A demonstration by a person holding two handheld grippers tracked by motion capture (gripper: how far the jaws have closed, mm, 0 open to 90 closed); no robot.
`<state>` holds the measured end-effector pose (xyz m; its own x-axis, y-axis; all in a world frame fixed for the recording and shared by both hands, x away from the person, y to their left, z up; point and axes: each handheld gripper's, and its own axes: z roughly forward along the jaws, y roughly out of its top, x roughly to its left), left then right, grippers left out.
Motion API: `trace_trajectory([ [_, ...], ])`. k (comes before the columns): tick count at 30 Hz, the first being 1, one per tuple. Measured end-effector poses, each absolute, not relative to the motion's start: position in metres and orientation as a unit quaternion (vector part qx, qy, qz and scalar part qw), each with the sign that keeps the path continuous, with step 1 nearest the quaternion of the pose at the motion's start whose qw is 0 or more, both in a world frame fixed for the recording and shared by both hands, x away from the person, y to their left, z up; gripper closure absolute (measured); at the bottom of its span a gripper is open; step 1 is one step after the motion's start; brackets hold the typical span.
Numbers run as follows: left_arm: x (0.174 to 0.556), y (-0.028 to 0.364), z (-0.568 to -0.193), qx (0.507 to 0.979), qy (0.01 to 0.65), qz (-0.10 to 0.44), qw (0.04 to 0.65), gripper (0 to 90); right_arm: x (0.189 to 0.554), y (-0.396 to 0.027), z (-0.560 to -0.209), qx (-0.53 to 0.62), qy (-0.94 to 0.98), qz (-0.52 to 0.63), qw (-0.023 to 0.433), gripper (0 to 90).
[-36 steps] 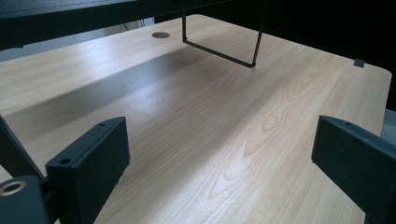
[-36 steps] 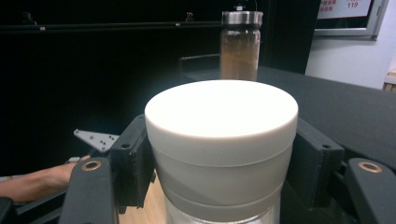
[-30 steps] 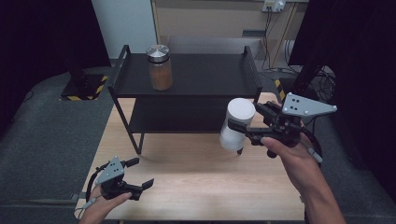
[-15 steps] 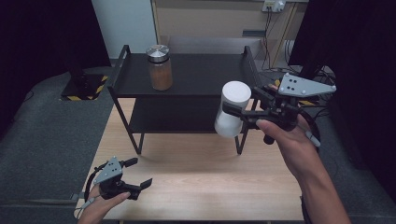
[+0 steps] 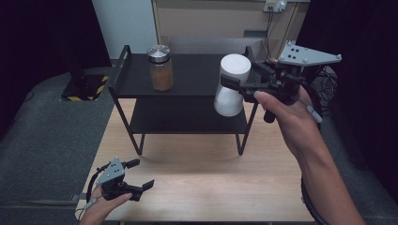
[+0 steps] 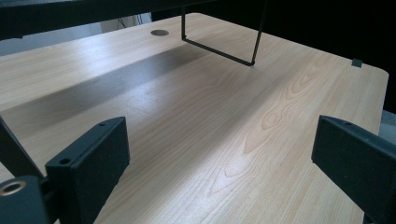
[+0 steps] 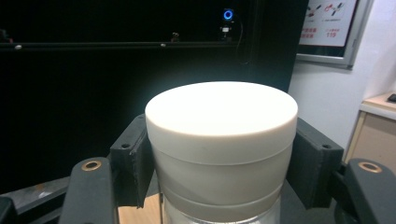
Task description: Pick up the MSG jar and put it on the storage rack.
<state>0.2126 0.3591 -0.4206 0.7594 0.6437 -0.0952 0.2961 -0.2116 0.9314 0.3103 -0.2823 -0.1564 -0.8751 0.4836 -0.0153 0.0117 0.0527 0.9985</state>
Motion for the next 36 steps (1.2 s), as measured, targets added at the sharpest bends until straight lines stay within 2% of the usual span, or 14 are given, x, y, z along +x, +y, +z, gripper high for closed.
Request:
trace_trajectory([
  [14,0.213,0.359,-0.423,0.76,0.309,0.154,0.55,2.8,0.331,-0.269,-0.143,0.19,0.701,0.658,0.199,34.2],
  [36,0.216,0.359,-0.424,0.764,0.307,0.151,0.547,2.8,0.354,-0.253,-0.152,0.217,0.693,0.653,0.212,34.2],
])
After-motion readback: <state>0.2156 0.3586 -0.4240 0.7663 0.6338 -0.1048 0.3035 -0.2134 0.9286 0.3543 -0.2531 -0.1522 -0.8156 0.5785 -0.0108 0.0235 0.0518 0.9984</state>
